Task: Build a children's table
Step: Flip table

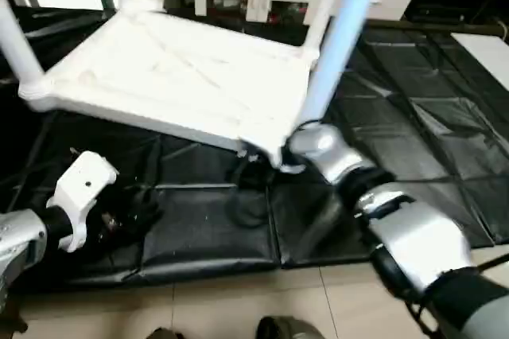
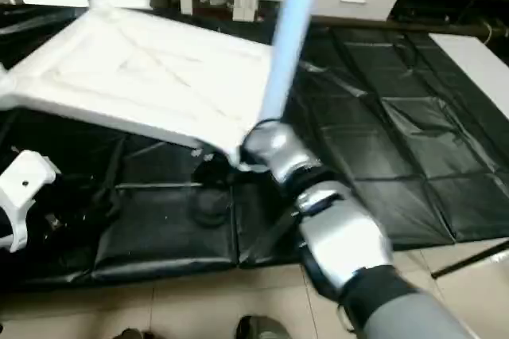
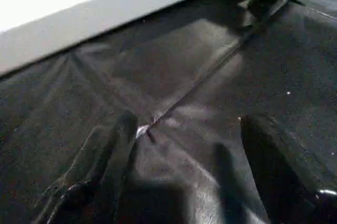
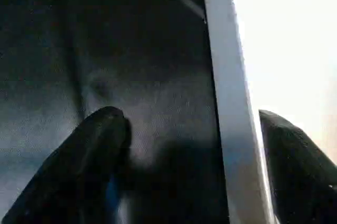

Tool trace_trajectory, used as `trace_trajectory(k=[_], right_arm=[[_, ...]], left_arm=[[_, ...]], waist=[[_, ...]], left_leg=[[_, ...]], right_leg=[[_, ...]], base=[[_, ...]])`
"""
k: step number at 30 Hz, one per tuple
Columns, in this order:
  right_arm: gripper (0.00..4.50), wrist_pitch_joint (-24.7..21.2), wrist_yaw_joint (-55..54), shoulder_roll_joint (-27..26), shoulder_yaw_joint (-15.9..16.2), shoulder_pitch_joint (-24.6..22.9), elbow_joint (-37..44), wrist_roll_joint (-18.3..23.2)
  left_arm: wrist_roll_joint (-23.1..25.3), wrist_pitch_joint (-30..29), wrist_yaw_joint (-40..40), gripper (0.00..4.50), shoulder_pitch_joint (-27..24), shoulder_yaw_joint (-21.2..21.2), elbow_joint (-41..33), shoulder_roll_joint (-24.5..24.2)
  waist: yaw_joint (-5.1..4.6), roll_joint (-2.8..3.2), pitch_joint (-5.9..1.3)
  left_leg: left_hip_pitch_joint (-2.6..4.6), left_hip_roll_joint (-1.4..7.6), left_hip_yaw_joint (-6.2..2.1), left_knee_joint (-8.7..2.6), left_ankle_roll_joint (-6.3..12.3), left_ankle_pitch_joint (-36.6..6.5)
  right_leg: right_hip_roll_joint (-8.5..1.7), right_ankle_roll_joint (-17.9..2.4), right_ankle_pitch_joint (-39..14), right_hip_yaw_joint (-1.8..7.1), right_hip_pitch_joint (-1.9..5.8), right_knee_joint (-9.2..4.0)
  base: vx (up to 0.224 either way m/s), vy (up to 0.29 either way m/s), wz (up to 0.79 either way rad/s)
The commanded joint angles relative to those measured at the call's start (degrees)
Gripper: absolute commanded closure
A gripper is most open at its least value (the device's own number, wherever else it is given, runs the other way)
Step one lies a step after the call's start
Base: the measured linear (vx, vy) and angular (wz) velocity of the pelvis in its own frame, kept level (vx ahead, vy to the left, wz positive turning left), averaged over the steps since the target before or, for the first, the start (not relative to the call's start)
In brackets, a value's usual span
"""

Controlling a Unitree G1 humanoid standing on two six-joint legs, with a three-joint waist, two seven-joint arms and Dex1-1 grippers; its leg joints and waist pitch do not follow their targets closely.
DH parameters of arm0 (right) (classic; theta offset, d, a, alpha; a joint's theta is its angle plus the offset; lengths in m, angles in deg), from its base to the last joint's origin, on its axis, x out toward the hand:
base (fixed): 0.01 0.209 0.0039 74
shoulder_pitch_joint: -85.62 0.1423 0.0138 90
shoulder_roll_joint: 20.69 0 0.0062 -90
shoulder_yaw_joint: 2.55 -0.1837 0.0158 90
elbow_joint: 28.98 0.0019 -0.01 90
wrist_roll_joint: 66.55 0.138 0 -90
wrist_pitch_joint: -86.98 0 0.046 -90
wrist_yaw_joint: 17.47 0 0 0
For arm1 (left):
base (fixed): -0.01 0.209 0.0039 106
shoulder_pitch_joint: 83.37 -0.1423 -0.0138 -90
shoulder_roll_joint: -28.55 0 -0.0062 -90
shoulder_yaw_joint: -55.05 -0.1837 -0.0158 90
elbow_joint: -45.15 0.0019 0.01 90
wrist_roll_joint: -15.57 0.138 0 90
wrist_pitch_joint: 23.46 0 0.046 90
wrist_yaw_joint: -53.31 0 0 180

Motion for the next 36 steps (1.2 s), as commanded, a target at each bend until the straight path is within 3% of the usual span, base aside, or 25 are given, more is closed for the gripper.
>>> trace_trajectory(k=[1, 4, 9, 12, 15, 16, 18, 19, 22, 23, 24, 26, 28, 29, 30, 31, 32, 33, 36], right_arm=[[0.98, 1.8, 7.6, -1.0, -0.3, -0.8, 0.8, 1.5], [1.22, 4.1, 15.1, 0.6, -1.1, -1.8, 1.2, 2.7], [1.57, 8.9, 23.3, 2.4, -0.5, -3.6, 2.0, 2.5], [1.77, 11.7, 26.8, 3.9, 0.3, -4.7, 2.5, 1.5], [1.96, 12.9, 24.8, 5.1, 0.8, -5.4, 2.7, 0.6], [2.03, 13.1, 19.4, 5.7, 1.3, -5.5, 2.6, -0.8], [2.22, 13.1, 12.0, 6.6, 2.0, -5.7, 2.3, -3.1], [2.22, 11.8, 4.2, 7.4, 3.1, -5.5, 2.0, -5.6], [2.54, 9.7, -0.8, 7.8, 3.0, -5.4, 1.7, -6.4], [2.58, 5.5, -5.1, 8.2, 0.3, -5.2, 1.2, -4.4], [2.62, 4.2, -6.4, 8.3, -0.8, -5.2, 1.1, -3.4], [2.65, 3.0, -7.5, 8.2, -2.2, -5.2, 0.9, -2.0], [2.67, -0.6, -10.4, 8.0, -6.0, -5.2, 0.4, 2.0], [2.69, -1.9, -11.8, 8.2, -7.1, -5.3, 0.2, 3.0], [2.71, -2.7, -13.2, 8.3, -7.6, -5.5, 0.0, 3.3], [2.73, -3.2, -14.1, 8.4, -8.0, -5.7, -0.1, 3.4], [2.78, -3.7, -14.7, 8.4, -8.5, -5.9, -0.2, 3.7], [2.82, -4.4, -15.3, 8.5, -9.0, -6.0, -0.2, 3.9], [3.11, -6.1, -16.7, 9.3, -9.5, -6.5, -0.1, 3.6]], left_arm=[[0.0, 0.7, -0.2, 1.00, 0.3, -0.8, -0.7, 0.2], [0.2, 1.4, -0.9, 1.00, 0.7, -0.9, -0.6, 0.8], [-0.3, 1.7, -1.7, 1.00, 1.9, -0.3, -1.3, 1.5], [-0.4, 1.9, -1.7, 1.00, 2.4, -0.7, -1.5, 1.5], [-0.1, 2.5, -2.1, 1.00, 2.9, -1.5, -1.4, 2.0], [0.3, 3.0, -2.4, 1.00, 3.6, -2.2, -0.8, 2.4], [1.1, 3.9, -3.0, 1.00, 4.8, -3.2, 0.1, 3.2], [1.4, 4.4, -3.3, 1.00, 5.9, -3.7, 0.9, 3.7], [1.6, 4.7, -3.5, 1.00, 6.6, -4.3, 1.3, 4.1], [1.5, 4.9, -3.6, 1.00, 7.4, -5.4, 1.0, 4.8], [1.6, 5.0, -3.7, 1.00, 7.6, -5.7, 1.0, 5.1], [1.6, 5.1, -3.8, 1.00, 7.8, -5.9, 1.0, 5.3], [1.8, 5.6, -4.5, 1.00, 8.9, -6.1, 1.5, 6.0], [1.8, 5.9, -4.6, 1.00, 9.6, -6.1, 2.0, 6.3], [1.9, 6.2, -4.7, 1.00, 10.1, -6.2, 2.4, 6.4], [2.1, 6.6, -4.7, 1.00, 10.5, -6.4, 2.9, 6.5], [2.3, 6.8, -4.8, 1.00, 10.8, -6.6, 3.2, 6.5], [2.4, 6.9, -4.8, 1.00, 11.2, -6.8, 3.6, 6.6], [2.6, 7.1, -4.8, 1.00, 12.1, -7.3, 4.0, 6.8]], waist=[[0.32, 2.24, -3.49], [-0.14, 2.01, -3.59], [-0.83, 1.02, -4.05], [-1.10, 1.10, -4.25], [-1.25, 1.14, -4.37], [-1.21, 1.42, -4.74], [-0.71, 1.52, -4.69], [-0.50, 1.68, -4.76], [0.05, 1.61, -4.95], [0.31, 1.74, -4.90], [0.74, 2.03, -4.85], [1.22, 2.04, -4.73], [1.80, 2.58, -4.77], [2.20, 2.40, -4.69], [2.65, 2.68, -4.66], [2.98, 2.91, -4.67], [3.40, 2.67, -4.67], [3.63, 2.82, -4.78], [3.94, 2.79, -5.18]], left_leg=[[0.96, 0.07, 1.02, -4.06, 3.75, -8.8], [0.86, 0.21, 0.98, -4.01, 3.82, -9.9], [0.63, 0.34, 1.04, -3.77, 4.50, -9.9], [0.67, 0.39, 0.93, -3.62, 4.76, -10.2], [1.02, 0.42, 1.09, -3.48, 5.49, -10.1], [1.24, 0.43, 1.14, -3.36, 5.51, -10.2], [1.59, 0.37, 1.26, -3.38, 4.51, -9.5], [1.62, 0.33, 1.27, -3.37, 4.04, -9.2], [1.64, 0.23, 1.26, -3.35, 2.08, -11.9], [1.86, 0.23, 1.39, -3.34, 1.99, -13.1], [2.06, 0.30, 1.35, -3.43, 1.56, -14.6], [2.50, 0.35, 1.42, -3.43, 0.65, -17.6], [2.74, 0.28, 1.24, -3.41, -0.30, -19.8], [3.21, 0.26, 1.37, -3.34, -0.66, -21.3], [3.40, 0.17, 1.35, -3.31, -0.99, -22.0], [3.40, 0.11, 1.27, -3.32, -1.21, -21.9], [3.46, 0.11, 1.37, -3.32, -1.41, -21.9], [3.55, 0.12, 1.33, -3.28, -1.60, -21.8], [2.25, -0.06, 1.04, -3.45, -1.99, -18.0]], right_leg=[[-2.59, -17.2, -2.0, 1.97, 3.77, -2.66], [-2.78, -17.3, -3.8, 1.94, 3.86, -2.78], [-2.76, -17.3, -5.1, 1.81, 4.10, -2.66], [-2.92, -17.3, -6.4, 1.78, 4.18, -2.76], [-2.80, -18.0, -6.3, 1.74, 3.84, -2.85], [-2.78, -18.2, -6.3, 1.73, 3.88, -2.80], [-2.66, -18.1, -7.4, 1.67, 3.56, -3.02], [-2.62, -18.0, -7.5, 1.65, 3.60, -3.00], [-2.48, -16.5, -9.9, 1.63, 3.64, -3.00], [-2.36, -16.1, -10.5, 1.68, 3.35, -3.23], [-2.31, -15.8, -11.7, 1.64, 3.22, -3.40], [-2.26, -15.1, -14.3, 1.54, 2.76, -3.74], [-2.21, -14.1, -16.6, 1.47, 2.66, -3.93], [-2.09, -13.4, -18.2, 1.41, 2.23, -4.29], [-2.02, -12.9, -19.1, 1.40, 2.12, -4.43], [-2.05, -12.6, -19.4, 1.38, 2.17, -4.43], [-2.04, -12.0, -19.8, 1.39, 2.06, -4.55], [-2.13, -11.8, -19.9, 1.38, 2.09, -4.49], [-2.28, -10.9, -18.2, 1.41, 3.15, -3.89]], base=[[0.000, 0.000, 0.00], [0.000, 0.000, 0.00], [0.000, 0.000, 0.00], [0.000, 0.000, 0.00], [0.000, 0.000, 0.00], [0.000, 0.000, 0.00], [0.000, 0.000, 0.00], [0.000, 0.000, 0.00], [0.000, 0.000, 0.00], [0.000, 0.000, 0.00], [0.000, 0.000, 0.00], [0.000, 0.000, 0.00], [0.000, 0.000, 0.00], [0.000, 0.000, 0.00], [0.000, 0.000, 0.00], [0.000, 0.000, 0.00], [0.000, 0.000, 0.00], [0.000, 0.000, 0.00], [0.000, 0.000, 0.00]])
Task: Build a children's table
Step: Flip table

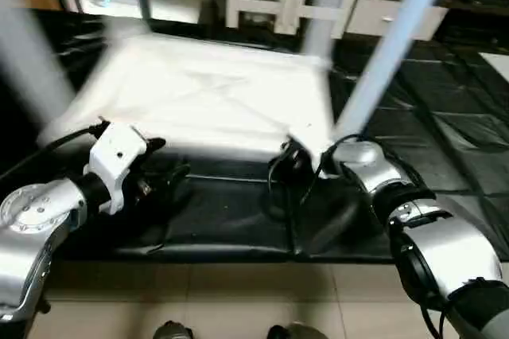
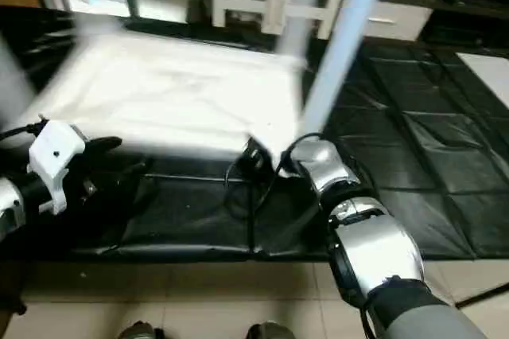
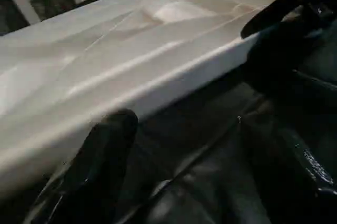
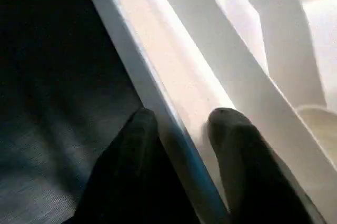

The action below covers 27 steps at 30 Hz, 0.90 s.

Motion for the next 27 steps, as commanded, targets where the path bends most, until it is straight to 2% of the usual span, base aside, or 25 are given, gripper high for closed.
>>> trace_trajectory(k=[1, 4, 7, 11, 15, 16, 17, 18, 20, 21, 22, 24, 25, 26, 27], right_arm=[[3.19, -1.4, -1.5, 2.7, -1.5, -0.4, -0.3, 1.1], [3.38, -1.8, -0.2, 3.1, -1.8, -0.6, 0.1, 1.1], [3.58, -3.1, -1.1, 2.1, -1.2, -0.9, 0.7, 0.5], [3.92, -2.1, -2.5, -0.7, -1.3, -1.4, 1.5, 0.7], [3.92, 0.2, 2.6, -4.2, -4.5, -1.2, 3.0, 5.4], [3.66, 1.3, 3.7, -5.1, -5.4, -1.0, 3.6, 6.8], [3.52, 1.6, 3.7, -5.3, -5.7, -0.9, 3.8, 7.1], [3.48, 1.8, 3.6, -5.3, -5.8, -0.9, 3.9, 7.2], [3.43, 2.8, 4.1, -6.0, -7.6, -0.3, 4.6, 9.2], [3.30, 3.0, 4.6, -6.3, -8.4, -0.1, 4.9, 9.9], [3.16, 3.3, 4.9, -6.4, -8.6, 0.0, 5.0, 10.2], [3.06, 4.8, 8.8, -7.4, -10.2, 0.5, 6.6, 12.6], [3.02, 4.9, 10.1, -7.5, -10.3, 0.6, 6.9, 13.0], [2.83, 5.6, 18.5, -7.4, -9.3, -0.1, 9.1, 13.9], [2.73, 5.7, 18.7, -7.4, -9.2, -0.1, 9.2, 13.9]], left_arm=[[0.4, 0.6, -0.1, 1.00, 0.8, -1.4, 0.3, 0.4], [0.5, 0.9, -0.1, 1.00, 0.9, -1.7, 0.4, 0.6], [0.8, 1.4, -0.2, 1.00, 1.0, -2.3, 0.8, 0.8], [0.9, 1.7, -0.4, 1.00, 1.5, -2.4, 1.1, 1.3], [1.2, 2.1, -0.8, 1.00, 2.0, -2.5, 1.6, 1.4], [1.4, 2.3, -1.0, 1.00, 2.0, -2.6, 1.7, 1.4], [1.4, 2.4, -1.1, 1.00, 2.1, -2.6, 1.8, 1.5], [1.4, 2.4, -1.1, 1.00, 2.1, -2.6, 1.8, 1.5], [1.7, 2.5, -1.5, 1.00, 2.3, -2.7, 2.0, 1.9], [1.8, 2.6, -1.7, 1.00, 2.3, -2.7, 2.1, 2.1], [1.8, 2.6, -1.7, 1.00, 2.4, -2.7, 2.1, 2.2], [2.0, 2.8, -2.1, 1.00, 2.6, -2.9, 2.4, 2.6], [2.0, 2.8, -2.2, 1.00, 2.7, -2.9, 2.4, 2.7], [2.0, 2.8, -2.4, 1.00, 2.7, -2.9, 2.5, 2.8], [2.0, 2.8, -2.4, 1.00, 2.7, -2.9, 2.5, 2.8]], waist=[[-0.99, 2.16, -4.96], [-1.21, 2.08, -5.27], [-1.98, 1.96, -5.46], [-2.69, 1.92, -5.45], [-3.69, 1.87, -5.31], [-3.96, 1.88, -5.32], [-4.05, 1.73, -5.32], [-4.14, 1.88, -5.30], [-3.96, 2.02, -5.28], [-3.84, 2.11, -5.30], [-3.71, 2.15, -5.27], [-3.49, 2.31, -5.30], [-3.45, 2.26, -5.32], [-3.53, 1.60, -5.47], [-3.53, 1.60, -5.47]], left_leg=[[1.41, -0.62, 0.55, -3.98, -1.92, -17.4], [0.90, -0.73, 0.57, -3.80, -1.63, -15.1], [0.23, -0.81, 0.45, -3.58, -1.04, -12.9], [0.34, -0.81, 0.46, -3.46, -0.80, -13.6], [0.55, -0.71, 0.28, -3.50, -0.68, -17.0], [0.42, -0.64, 0.18, -3.50, -0.39, -17.4], [0.33, -0.64, 0.15, -3.53, -0.27, -17.1], [0.31, -0.63, 0.13, -3.54, -0.13, -16.9], [0.74, -0.52, 0.28, -3.48, -0.11, -16.3], [0.74, -0.54, 0.26, -3.50, -0.22, -16.1], [0.96, -0.51, 0.38, -3.48, -0.18, -16.5], [0.86, -0.45, 0.29, -3.56, -0.17, -16.7], [0.78, -0.47, 0.26, -3.59, -0.02, -17.0], [0.71, -0.35, 0.25, -3.55, 0.51, -17.1], [0.71, -0.35, 0.25, -3.55, 0.51, -17.1]], right_leg=[[-2.20, -10.0, -18.3, 1.57, 2.22, -4.12], [-2.25, -10.5, -15.4, 1.55, 2.64, -3.80], [-2.36, -11.6, -13.1, 1.62, 3.05, -3.38], [-2.29, -12.3, -12.9, 1.67, 2.85, -3.37], [-2.31, -12.1, -15.9, 1.65, 2.67, -3.57], [-2.35, -12.1, -15.9, 1.64, 2.71, -3.49], [-2.36, -12.2, -15.8, 1.62, 2.81, -3.54], [-2.45, -12.4, -15.8, 1.65, 2.77, -3.51], [-2.42, -13.1, -15.1, 1.63, 2.44, -3.59], [-2.36, -13.1, -14.7, 1.59, 2.57, -3.49], [-2.29, -13.1, -14.8, 1.60, 2.36, -3.58], [-2.32, -13.1, -14.3, 1.56, 2.50, -3.47], [-2.30, -13.1, -14.2, 1.55, 2.59, -3.42], [-2.34, -13.2, -14.1, 1.54, 2.71, -3.41], [-2.34, -13.2, -14.1, 1.54, 2.71, -3.41]], base=[[0.000, 0.000, 0.00], [0.000, 0.000, 0.00], [0.000, 0.000, 0.00], [0.000, 0.000, 0.00], [0.000, 0.000, 0.00], [0.000, 0.000, 0.00], [0.000, 0.000, 0.00], [0.000, 0.000, 0.00], [0.000, 0.000, 0.00], [0.000, 0.000, 0.00], [0.000, 0.000, 0.00], [0.000, 0.000, 0.00], [0.000, 0.000, 0.00], [0.000, 0.000, 0.00], [0.000, 0.000, 0.00]])
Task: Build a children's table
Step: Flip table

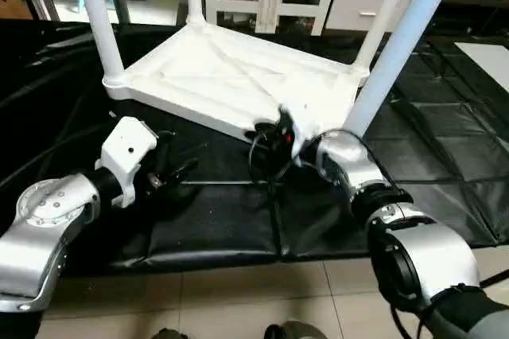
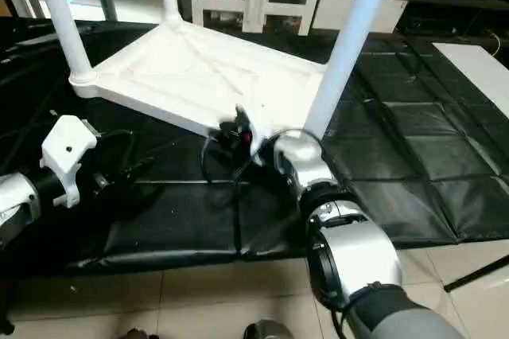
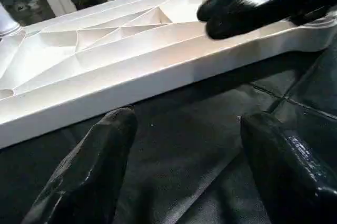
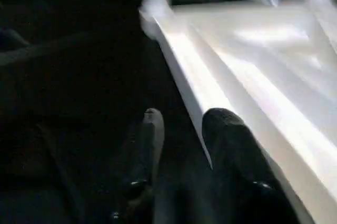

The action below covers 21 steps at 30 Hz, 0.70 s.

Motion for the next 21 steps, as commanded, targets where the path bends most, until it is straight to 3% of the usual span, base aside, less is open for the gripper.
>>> trace_trajectory(k=[1, 6, 10, 14, 16, 17, 19, 20, 21], right_arm=[[2.73, 1.6, 6.2, 1.3, 1.7, -1.0, 3.3, 0.3], [2.30, 3.4, 8.8, 3.2, 3.4, -4.3, 6.7, 0.0], [1.98, 6.6, 13.8, 5.5, 2.7, -13.7, 21.0, 5.4], [1.60, 2.4, 15.1, 6.4, 0.6, -18.5, 31.2, 9.6], [1.53, -1.1, 15.7, 7.6, -0.4, -22.2, 38.0, 11.5], [1.35, -4.4, 16.3, 9.4, 0.0, -26.2, 44.2, 13.3], [1.17, -6.7, 17.1, 10.6, 0.4, -28.5, 47.6, 14.7], [1.17, -9.9, 18.4, 12.9, 1.2, -32.3, 52.8, 16.6], [1.12, -10.6, 18.5, 13.6, 1.5, -33.4, 54.2, 17.0]], left_arm=[[0.8, 0.5, -0.4, 1.00, 0.5, -0.3, 0.1, -0.2], [0.8, 0.5, -0.5, 1.00, -0.3, 0.4, 0.1, -0.6], [1.3, 0.6, -1.3, 1.00, -0.4, 0.3, 0.7, -0.2], [1.1, 0.5, -1.1, 1.00, 0.3, 0.0, 1.0, 0.1], [1.0, 0.5, -0.4, 1.00, 1.1, -1.0, 1.6, 0.1], [1.2, 0.6, 0.2, 1.00, 2.1, -2.3, 2.2, 0.3], [1.2, 0.6, 0.5, 1.00, 2.6, -3.1, 2.5, 0.7], [1.6, 0.7, 0.8, 1.00, 3.2, -4.4, 2.9, 1.3], [1.7, 0.8, 0.8, 1.00, 3.3, -4.7, 3.1, 1.5]], waist=[[0.04, 1.86, -5.01], [0.57, 1.73, -5.06], [0.85, 1.93, -5.24], [0.70, 1.67, -5.20], [0.62, 2.02, -5.16], [0.75, 2.32, -5.03], [0.88, 2.20, -5.10], [1.06, 2.66, -5.17], [1.29, 2.44, -5.18]], left_leg=[[0.58, -0.42, 0.63, -4.16, 1.06, -16.4], [0.73, -0.47, 0.79, -4.09, 0.84, -14.8], [0.66, -0.51, 0.71, -4.14, 1.21, -14.6], [0.59, -0.67, 0.64, -4.21, 1.28, -15.5], [0.66, -0.75, 0.50, -4.20, 0.91, -16.3], [0.92, -0.85, 0.49, -4.25, 0.75, -17.2], [0.99, -0.84, 0.53, -4.23, 0.80, -17.1], [1.02, -0.89, 0.44, -4.27, 0.85, -17.5], [1.10, -0.88, 0.50, -4.36, 1.08, -17.4]], right_leg=[[-2.57, -13.8, -13.4, 1.75, 3.05, -4.07], [-2.59, -13.3, -13.9, 1.82, 3.01, -4.22], [-2.48, -12.2, -13.5, 1.82, 3.31, -4.28], [-2.30, -11.4, -15.6, 1.83, 3.32, -4.65], [-2.31, -10.7, -17.6, 1.79, 3.22, -4.83], [-2.15, -9.7, -19.1, 1.78, 3.02, -5.25], [-2.09, -9.4, -19.1, 1.77, 3.04, -5.44], [-1.93, -9.5, -18.7, 1.77, 2.97, -5.31], [-1.84, -9.0, -18.7, 1.72, 3.10, -5.72]], base=[[0.000, 0.000, 0.00], [0.000, 0.000, 0.00], [0.000, 0.000, 0.00], [0.000, 0.000, 0.00], [0.000, 0.000, 0.00], [0.000, 0.000, 0.00], [0.000, 0.000, 0.00], [0.000, 0.000, 0.00], [0.000, 0.000, 0.00]])
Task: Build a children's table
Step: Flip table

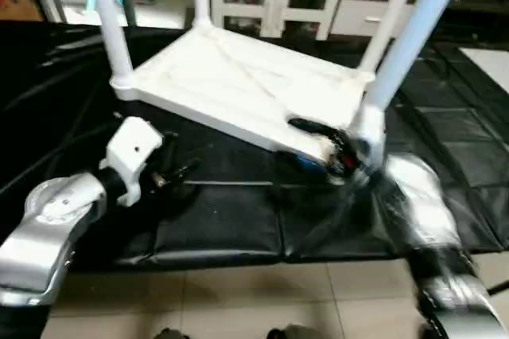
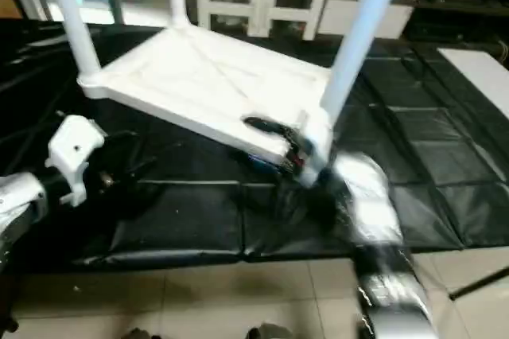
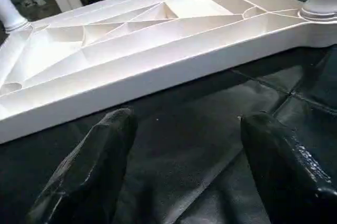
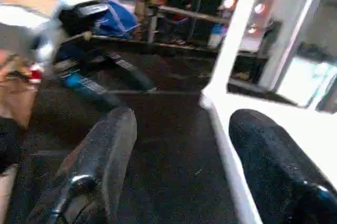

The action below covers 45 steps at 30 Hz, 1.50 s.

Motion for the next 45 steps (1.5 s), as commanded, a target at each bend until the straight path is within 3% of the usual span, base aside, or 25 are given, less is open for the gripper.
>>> trace_trajectory(k=[1, 4, 5, 8, 10, 11, 13, 17, 20, 21, 22, 26, 30, 31, 32, 34, 35, 38, 41, 44, 45], right_arm=[[1.02, -2.8, 1.1, 1.9, 0.2, -1.4, 4.6, 1.9], [0.75, -3.7, 1.2, 4.5, -1.2, -4.3, 6.0, 1.6], [0.68, -3.7, 0.8, 5.6, -3.0, -5.3, 6.2, 1.6], [0.39, -3.9, -2.5, 6.0, -6.1, -5.6, 7.5, 2.8], [0.25, -4.1, -4.4, 6.0, -7.1, -5.4, 7.8, 3.4], [0.25, -2.6, -10.8, 5.4, -10.4, -3.4, 6.5, 4.1], [0.07, -2.2, -12.6, 5.2, -11.4, -2.8, 6.1, 4.4], [0.07, -1.0, -20.2, 5.0, -14.2, 0.4, 2.7, 2.7], [0.07, -1.1, -21.4, 4.9, -14.2, 1.6, 1.5, 1.9], [0.07, -2.3, -21.4, 4.5, -14.0, 2.2, 1.3, 2.5], [0.07, -2.8, -21.5, 4.4, -13.5, 2.5, 1.2, 2.6], [0.07, -4.4, -23.4, 4.3, -12.2, 4.3, -1.5, 1.9], [0.07, -4.4, -26.8, 4.0, -11.2, 12.6, -13.8, -0.7], [0.07, -4.4, -26.8, 4.0, -11.2, 12.6, -13.8, -0.7], [0.07, -3.0, -28.1, 3.7, -10.9, 15.2, -17.3, -2.1], [0.07, -2.7, -27.9, 3.4, -10.8, 16.3, -18.4, -2.1], [0.33, -3.2, -27.5, 3.3, -10.6, 16.6, -18.4, -1.7], [0.41, -3.6, -26.1, 2.8, -10.0, 17.1, -18.5, -1.0], [0.79, -2.9, -24.4, 2.9, -9.3, 17.6, -20.0, -0.9], [0.97, -1.3, -23.0, 3.0, -8.8, 17.6, -21.3, -1.5], [1.23, -0.2, -22.5, 3.1, -8.6, 17.5, -21.7, -2.1]], left_arm=[[0.7, 0.6, 0.6, 1.00, 1.1, -1.9, 0.5, 0.6], [1.5, 0.3, -0.6, 1.00, 1.8, -2.8, 2.0, 1.9], [1.5, -0.1, -1.3, 1.00, 2.2, -3.0, 2.7, 2.9], [1.3, 0.1, -1.7, 1.00, 2.4, -3.4, 3.2, 3.9], [1.0, 0.0, -1.8, 1.00, 2.5, -3.4, 3.4, 4.3], [-0.3, -0.8, -1.6, 1.00, 1.9, -3.7, 3.1, 5.5], [-0.7, -1.1, -1.4, 1.00, 1.7, -3.8, 3.0, 5.8], [-0.8, -1.3, -1.1, 1.00, -0.8, -4.1, 2.5, 6.3], [-0.7, -1.4, -1.3, 1.00, -1.4, -4.1, 2.2, 6.3], [-0.8, -1.6, -1.6, 1.00, -1.7, -3.9, 1.8, 6.3], [-0.9, -1.8, -1.7, 1.00, -2.0, -3.7, 1.4, 6.5], [-1.1, -2.3, -2.3, 1.00, -2.8, -3.3, 0.5, 6.5], [-1.0, -2.2, -2.2, 1.00, -3.2, -2.9, 0.5, 6.2], [-1.0, -2.2, -2.2, 1.00, -3.2, -2.9, 0.5, 6.2], [-0.9, -2.3, -2.1, 1.00, -3.1, -3.0, 0.4, 6.0], [-0.8, -2.5, -2.1, 1.00, -3.1, -2.9, 0.2, 5.9], [-0.9, -2.6, -2.1, 1.00, -3.2, -2.8, 0.0, 5.9], [-0.9, -3.0, -2.3, 1.00, -3.8, -2.3, -0.7, 5.6], [-0.9, -3.1, -2.5, 1.00, -4.1, -2.1, -1.0, 5.5], [-0.8, -3.1, -2.8, 1.00, -4.2, -2.2, -1.2, 5.5], [-0.8, -3.2, -2.9, 1.00, -4.2, -2.2, -1.4, 5.5]], waist=[[-0.26, 2.01, -4.74], [-0.43, 1.71, -4.75], [-0.67, 1.81, -4.80], [-1.01, 1.78, -4.82], [-1.38, 1.62, -4.79], [-1.62, 1.76, -4.73], [-1.64, 1.71, -5.02], [-2.41, 1.55, -4.98], [-2.65, 1.71, -5.09], [-2.67, 1.17, -5.11], [-2.60, 1.00, -5.04], [-2.50, 1.33, -5.13], [-2.81, 1.66, -5.16], [-2.87, 1.66, -5.19], [-2.74, 1.28, -5.22], [-2.52, 1.33, -5.21], [-2.34, 1.48, -5.25], [-2.16, 1.40, -5.51], [-2.11, 1.53, -5.70], [-2.01, 1.40, -5.69], [-1.96, 1.48, -5.71]], left_leg=[[0.49, -0.90, 0.42, -4.47, 1.01, -17.2], [0.47, -1.09, 0.56, -4.26, 1.06, -17.8], [0.39, -1.28, 0.56, -4.03, 1.13, -18.2], [0.45, -1.45, 0.51, -3.84, 1.34, -18.5], [-0.01, -1.52, 0.30, -3.94, 1.46, -18.4], [0.07, -1.58, 0.27, -3.87, 1.28, -18.6], [0.38, -1.61, 0.25, -3.80, 1.06, -18.0], [0.19, -1.65, 0.26, -3.96, 1.64, -18.7], [0.46, -1.73, 0.39, -3.79, 1.76, -19.6], [0.33, -1.81, 0.43, -3.78, 2.01, -19.4], [0.41, -1.72, 0.48, -3.78, 2.27, -19.4], [0.41, -1.61, 0.51, -3.87, 2.18, -18.5], [0.32, -1.60, 0.46, -3.84, 1.74, -18.8], [0.30, -1.63, 0.43, -3.79, 1.60, -18.9], [0.38, -1.68, 0.60, -3.66, 1.56, -18.8], [0.47, -1.64, 0.68, -3.64, 1.58, -18.6], [0.46, -1.54, 0.70, -3.72, 1.68, -17.9], [0.22, -1.31, 0.74, -3.87, 2.00, -15.8], [0.11, -1.20, 0.83, -3.82, 2.37, -14.0], [0.06, -1.16, 0.98, -3.77, 2.75, -13.1], [0.06, -1.13, 0.99, -3.73, 2.81, -13.1]], right_leg=[[-2.01, -9.3, -18.7, 1.65, 3.04, -5.21], [-1.97, -8.3, -21.3, 1.62, 2.91, -5.73], [-2.01, -7.1, -24.6, 1.53, 2.86, -6.13], [-1.94, -5.5, -28.0, 1.26, 2.61, -6.72], [-1.91, -4.5, -29.7, 0.95, 2.77, -6.77], [-1.97, -3.6, -31.6, 0.74, 2.55, -7.11], [-1.96, -3.4, -31.3, 0.59, 2.44, -7.19], [-1.76, -3.9, -29.8, 0.36, 2.44, -7.13], [-1.65, -3.9, -30.3, 0.33, 2.20, -7.41], [-1.64, -3.9, -30.4, 0.25, 2.32, -7.35], [-1.69, -3.6, -30.8, 0.30, 2.17, -7.48], [-1.75, -4.5, -28.7, 0.47, 2.21, -7.15], [-1.82, -6.1, -27.2, 0.39, 2.28, -6.83], [-1.83, -6.4, -27.1, 0.34, 2.31, -6.73], [-1.82, -6.5, -26.9, 0.40, 2.27, -6.80], [-1.88, -6.5, -26.6, 0.49, 2.30, -6.74], [-1.88, -6.7, -25.2, 0.65, 2.38, -6.59], [-1.90, -8.2, -20.6, 0.90, 2.75, -5.92], [-1.91, -10.1, -16.5, 1.02, 3.06, -5.38], [-1.97, -10.9, -14.8, 1.14, 3.12, -5.23], [-2.10, -11.0, -15.1, 1.12, 3.13, -5.20]], base=[[0.000, 0.000, 0.00], [0.000, 0.000, 0.00], [0.000, 0.000, 0.00], [0.000, 0.000, 0.00], [0.000, 0.000, 0.00], [0.000, 0.000, 0.00], [0.000, 0.000, 0.00], [0.000, 0.000, 0.00], [0.000, 0.000, 0.00], [0.000, 0.000, 0.00], [0.000, 0.000, 0.00], [0.000, 0.000, 0.00], [0.000, 0.000, 0.00], [0.000, 0.000, 0.00], [0.000, 0.000, 0.00], [0.000, 0.000, 0.00], [0.000, 0.000, 0.00], [0.000, 0.000, 0.00], [0.000, 0.000, 0.00], [0.000, 0.000, 0.00], [0.000, 0.000, 0.00]])
